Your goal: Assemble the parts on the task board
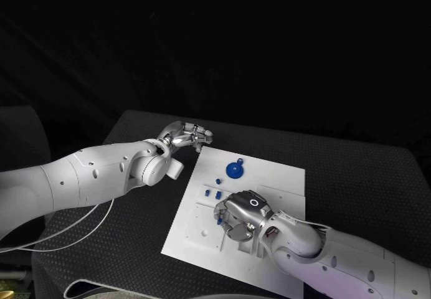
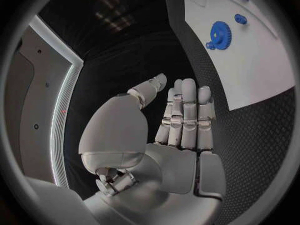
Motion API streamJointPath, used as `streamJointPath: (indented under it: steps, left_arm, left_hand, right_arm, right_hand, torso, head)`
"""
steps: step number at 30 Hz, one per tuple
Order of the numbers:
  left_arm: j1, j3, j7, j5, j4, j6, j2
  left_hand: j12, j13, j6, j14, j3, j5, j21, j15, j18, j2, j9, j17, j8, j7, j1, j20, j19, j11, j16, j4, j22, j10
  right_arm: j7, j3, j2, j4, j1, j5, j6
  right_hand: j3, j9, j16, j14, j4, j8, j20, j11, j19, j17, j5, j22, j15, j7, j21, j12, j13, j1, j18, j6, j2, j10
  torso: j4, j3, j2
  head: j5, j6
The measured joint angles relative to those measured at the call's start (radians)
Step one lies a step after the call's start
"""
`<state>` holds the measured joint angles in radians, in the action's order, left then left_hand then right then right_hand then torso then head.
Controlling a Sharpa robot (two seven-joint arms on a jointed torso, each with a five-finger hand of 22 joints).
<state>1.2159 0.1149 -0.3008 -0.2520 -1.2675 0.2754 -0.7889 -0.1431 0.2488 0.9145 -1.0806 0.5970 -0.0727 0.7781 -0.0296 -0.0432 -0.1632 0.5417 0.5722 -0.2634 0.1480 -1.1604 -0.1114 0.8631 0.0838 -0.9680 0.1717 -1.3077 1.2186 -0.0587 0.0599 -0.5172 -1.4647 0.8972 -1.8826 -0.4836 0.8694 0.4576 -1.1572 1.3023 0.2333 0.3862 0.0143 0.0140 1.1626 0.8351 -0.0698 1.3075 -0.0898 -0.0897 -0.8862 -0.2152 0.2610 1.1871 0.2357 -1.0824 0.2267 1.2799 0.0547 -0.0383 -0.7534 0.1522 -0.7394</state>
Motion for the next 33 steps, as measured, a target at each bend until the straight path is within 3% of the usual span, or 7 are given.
streamJointPath:
  steps: [8,15,26,29,33]
  left_arm:
    - [0.000,0.000,0.000,0.000,0.000,0.000,0.000]
    - [0.000,0.000,0.000,0.000,-0.001,0.000,-0.001]
    - [0.000,0.000,0.001,0.001,-0.004,-0.001,0.000]
    - [0.000,0.000,0.001,0.001,-0.004,-0.001,-0.002]
    - [0.000,0.000,0.001,0.001,-0.004,-0.001,-0.004]
  left_hand:
    - [0.000,0.000,-0.004,0.000,0.000,0.000,0.000,0.000,0.000,0.000,0.000,0.001,0.000,0.003,0.000,0.001,-0.001,0.000,0.000,0.000,0.000,0.000]
    - [0.000,0.001,-0.004,0.000,0.000,0.000,0.000,0.000,0.000,0.000,0.000,0.001,0.000,0.003,0.000,0.002,-0.002,0.000,0.000,0.000,0.000,0.000]
    - [0.000,0.001,-0.004,0.000,0.000,0.000,0.000,0.000,-0.001,0.000,-0.001,0.001,0.000,0.003,0.000,0.002,-0.002,0.004,0.000,0.000,0.000,-0.004]
    - [0.000,0.001,-0.005,0.000,0.000,0.000,0.000,0.000,-0.001,0.000,-0.001,0.001,0.000,0.003,0.000,0.002,-0.002,0.004,0.000,0.000,0.000,-0.004]
    - [0.000,0.001,-0.005,0.000,0.000,0.000,-0.004,0.000,-0.001,0.000,-0.002,0.001,0.000,0.002,0.000,0.001,-0.001,0.004,0.000,0.000,0.000,-0.004]
  right_arm:
    - [0.001,0.006,0.002,0.003,0.002,-0.002,0.003]
    - [-0.001,0.024,0.011,0.012,0.007,-0.006,0.004]
    - [-0.002,0.027,0.014,0.020,0.008,-0.009,0.001]
    - [0.000,0.028,0.013,0.022,0.008,0.001,0.000]
    - [0.006,0.030,0.010,0.024,0.007,0.020,-0.004]
  right_hand:
    - [0.000,0.000,0.000,0.000,0.000,-0.001,0.003,0.000,0.004,0.000,0.000,0.000,0.000,0.002,0.000,0.000,0.003,0.000,0.000,0.002,0.000,0.000]
    - [0.000,-0.001,0.000,0.002,0.000,-0.002,0.003,0.000,0.004,0.000,0.000,0.000,-0.002,0.002,0.000,0.001,0.003,0.000,0.000,0.002,0.000,0.000]
    - [0.000,0.001,0.000,0.002,0.000,0.001,0.003,-0.004,0.004,0.001,0.000,0.000,-0.002,0.003,0.000,0.010,0.003,-0.003,0.000,0.004,-0.003,0.004]
    - [0.000,-0.004,0.009,-0.006,0.000,-0.020,0.001,-0.004,0.001,-0.001,-0.013,0.000,0.006,-0.012,0.000,0.036,-0.005,-0.020,0.001,0.030,0.009,0.004]
    - [-0.028,-0.020,0.009,-0.016,0.004,-0.054,0.000,0.043,-0.008,-0.002,-0.036,0.001,0.031,-0.023,0.003,0.077,-0.021,-0.034,0.000,0.073,0.027,-0.015]
  torso:
    - [0.0002,-0.0001,0.000]
    - [-0.0002,-0.0001,0.000]
    - [0.0021,-0.0001,0.000]
    - [0.0022,-0.0004,0.000]
    - [0.0010,-0.0003,0.000]
  head:
    - [-0.001,-0.001]
    - [-0.001,-0.003]
    - [-0.004,-0.004]
    - [-0.004,-0.004]
    - [-0.003,-0.001]
